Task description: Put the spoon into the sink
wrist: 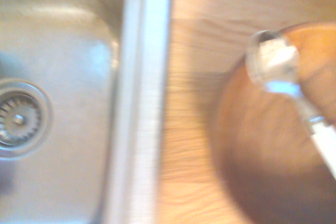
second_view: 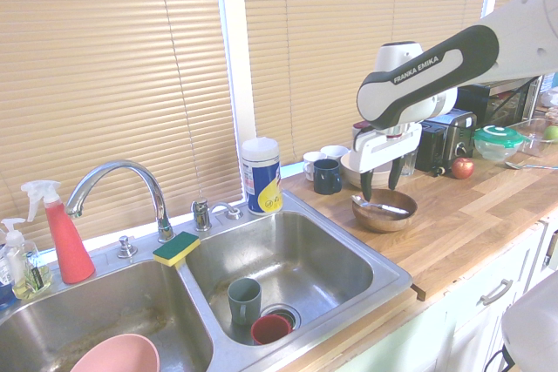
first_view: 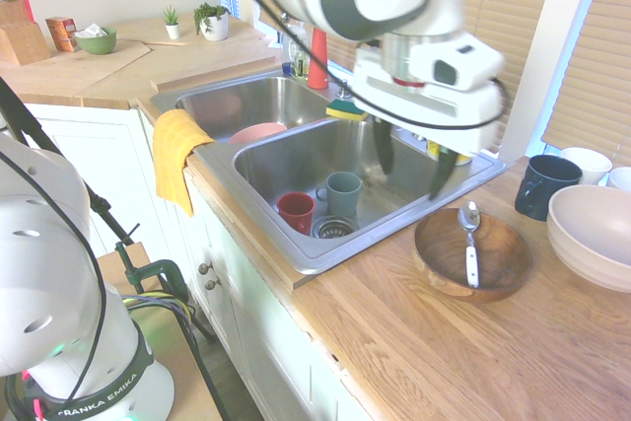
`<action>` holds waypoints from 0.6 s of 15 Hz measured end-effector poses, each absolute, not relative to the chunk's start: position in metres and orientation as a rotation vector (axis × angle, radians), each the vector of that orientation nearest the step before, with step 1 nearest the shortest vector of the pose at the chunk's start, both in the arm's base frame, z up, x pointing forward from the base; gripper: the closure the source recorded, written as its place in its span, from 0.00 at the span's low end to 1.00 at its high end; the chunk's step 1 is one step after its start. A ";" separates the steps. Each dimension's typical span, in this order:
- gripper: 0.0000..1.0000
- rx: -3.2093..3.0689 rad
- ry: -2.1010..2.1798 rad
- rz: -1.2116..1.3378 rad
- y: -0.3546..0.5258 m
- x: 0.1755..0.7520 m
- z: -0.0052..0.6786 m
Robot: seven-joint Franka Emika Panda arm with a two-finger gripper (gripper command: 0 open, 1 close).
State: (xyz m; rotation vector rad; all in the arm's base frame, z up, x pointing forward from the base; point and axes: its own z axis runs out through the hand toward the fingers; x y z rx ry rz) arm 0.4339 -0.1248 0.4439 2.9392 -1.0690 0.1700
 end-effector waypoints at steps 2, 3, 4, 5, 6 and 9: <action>0.00 2.945 -0.984 0.202 -0.150 0.445 0.438; 0.00 2.940 -0.936 0.227 -0.160 0.451 0.433; 0.00 2.936 -0.887 0.235 -0.167 0.456 0.426; 0.00 2.937 -0.850 0.230 -0.171 0.462 0.418; 0.00 2.943 -0.814 0.218 -0.173 0.467 0.411; 0.00 2.956 -0.695 0.207 -0.179 0.482 0.395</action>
